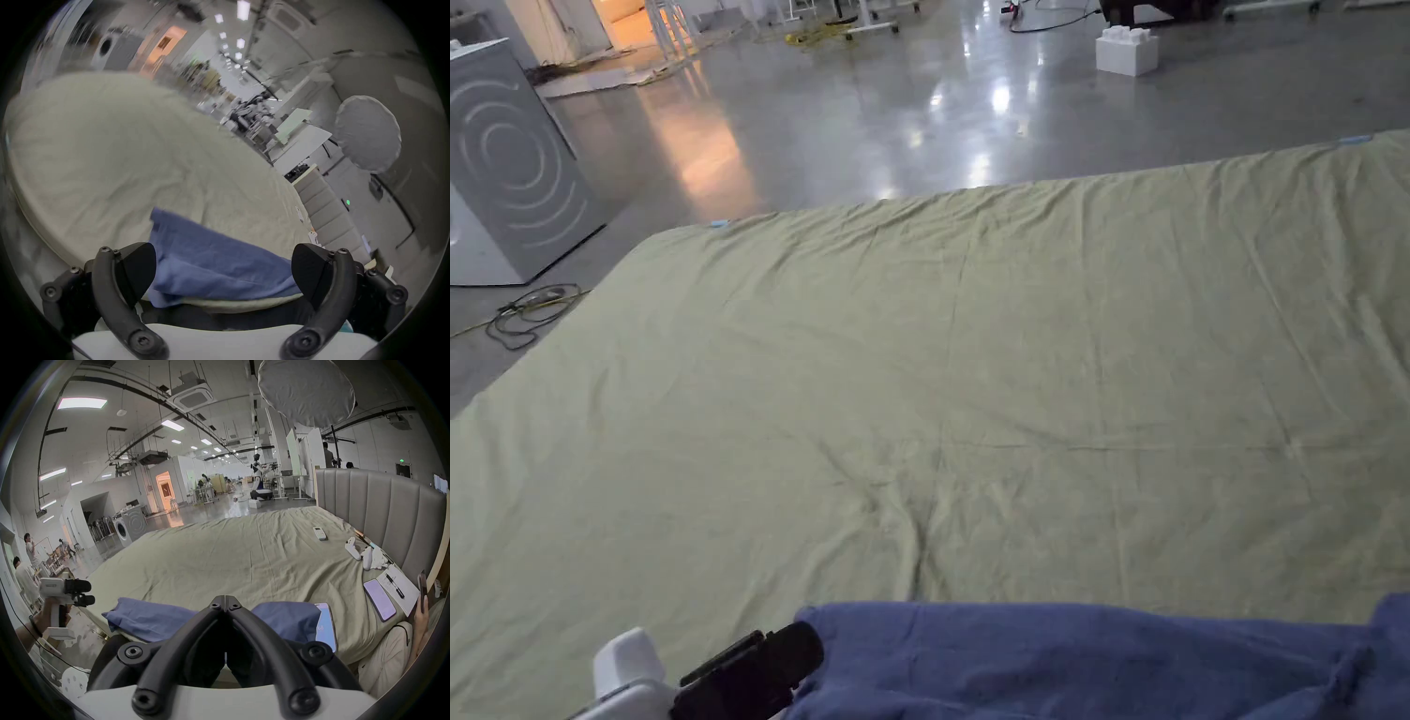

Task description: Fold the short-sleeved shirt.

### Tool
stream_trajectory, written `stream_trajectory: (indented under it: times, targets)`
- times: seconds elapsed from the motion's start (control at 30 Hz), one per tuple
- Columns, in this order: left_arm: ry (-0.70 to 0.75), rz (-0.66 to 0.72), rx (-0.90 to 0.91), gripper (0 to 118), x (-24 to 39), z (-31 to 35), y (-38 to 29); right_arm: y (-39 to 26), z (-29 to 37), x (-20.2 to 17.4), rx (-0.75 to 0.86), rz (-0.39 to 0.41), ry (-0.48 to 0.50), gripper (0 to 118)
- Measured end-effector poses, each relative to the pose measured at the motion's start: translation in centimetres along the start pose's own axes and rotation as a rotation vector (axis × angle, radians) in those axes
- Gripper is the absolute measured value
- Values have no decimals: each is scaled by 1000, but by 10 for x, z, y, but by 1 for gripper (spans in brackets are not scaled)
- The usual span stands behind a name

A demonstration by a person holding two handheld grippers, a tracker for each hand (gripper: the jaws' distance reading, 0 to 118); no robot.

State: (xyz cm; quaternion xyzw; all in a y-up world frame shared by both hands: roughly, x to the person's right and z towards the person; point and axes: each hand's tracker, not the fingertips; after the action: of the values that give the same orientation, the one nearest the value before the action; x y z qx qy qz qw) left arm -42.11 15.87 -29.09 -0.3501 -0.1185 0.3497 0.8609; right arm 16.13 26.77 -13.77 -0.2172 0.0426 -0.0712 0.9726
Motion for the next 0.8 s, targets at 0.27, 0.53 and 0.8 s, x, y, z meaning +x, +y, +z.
stream_trajectory:
  times: [0.27,0.53,0.8]
  targets:
    - [-180,421,-14,111,-77,-64,6,-6,-3,-9,-81,-28,-31,0]
    - [-155,357,-241,60,-43,-110,6,-2,-7,-22,-103,-24,-32,0]
    - [-113,312,-88,9,-37,-81,31,4,-9,-28,-94,-17,-9,0]
